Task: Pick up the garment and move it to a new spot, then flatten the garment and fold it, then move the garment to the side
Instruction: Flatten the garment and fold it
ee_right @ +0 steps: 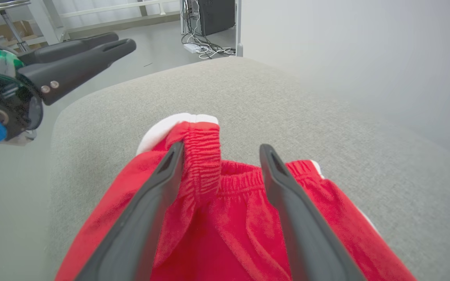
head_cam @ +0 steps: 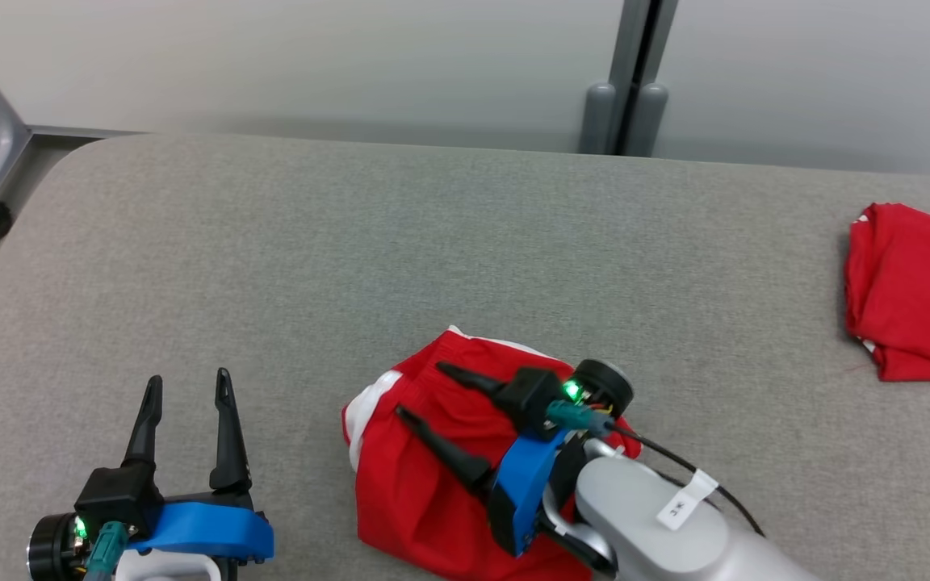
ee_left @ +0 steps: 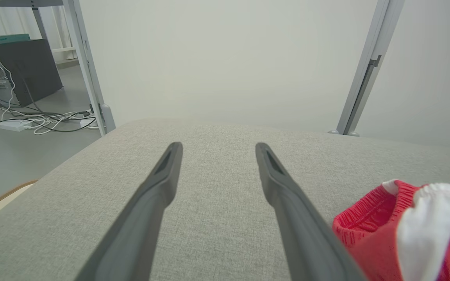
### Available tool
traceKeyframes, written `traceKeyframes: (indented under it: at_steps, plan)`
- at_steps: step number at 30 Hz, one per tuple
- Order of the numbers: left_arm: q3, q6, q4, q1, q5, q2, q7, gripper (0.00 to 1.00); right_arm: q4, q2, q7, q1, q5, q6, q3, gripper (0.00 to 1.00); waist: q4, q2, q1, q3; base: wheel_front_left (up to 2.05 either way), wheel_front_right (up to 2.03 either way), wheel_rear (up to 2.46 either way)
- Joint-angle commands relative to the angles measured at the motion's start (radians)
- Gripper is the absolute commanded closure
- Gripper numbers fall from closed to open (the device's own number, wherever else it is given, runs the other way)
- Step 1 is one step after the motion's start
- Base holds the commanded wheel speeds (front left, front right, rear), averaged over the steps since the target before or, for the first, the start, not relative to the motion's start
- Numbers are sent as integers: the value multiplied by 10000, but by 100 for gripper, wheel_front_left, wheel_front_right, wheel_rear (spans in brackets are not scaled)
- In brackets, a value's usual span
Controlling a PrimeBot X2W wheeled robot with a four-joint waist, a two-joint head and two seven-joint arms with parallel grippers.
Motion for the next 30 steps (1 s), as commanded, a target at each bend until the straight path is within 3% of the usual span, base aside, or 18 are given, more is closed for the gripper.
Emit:
traceKeyframes:
  at_steps: [1, 11, 16, 24, 30]
  plan:
    - [72, -13, -61, 79, 32, -23, -26, 0, 48, -72, -75, 9, -167, 2, -244, 0, -125, 1, 0, -56, 0, 0, 0]
    - [284, -26, -243, 346, 175, -20, -26, 0, -1087, -947, -132, 1216, -927, 2, -2282, 0, -500, 1, 0, -148, 0, 0, 0]
    - [261, -3, -334, 384, 185, -26, -26, 0, -2192, -1253, -132, 2620, -1370, 2, -4473, 0, -593, 1, 0, -177, 0, 0, 0]
    - [432, -25, -397, 572, 264, -21, -26, 0, -3728, -814, -129, 5205, -2492, 2, -8218, 0, -877, 1, 0, -227, 0, 0, 0]
    - [482, -79, -315, 597, 372, 32, -26, 0, -4322, -295, -130, 6269, -2941, 3, -9320, 0, -969, 1, 0, -255, 0, 0, 0]
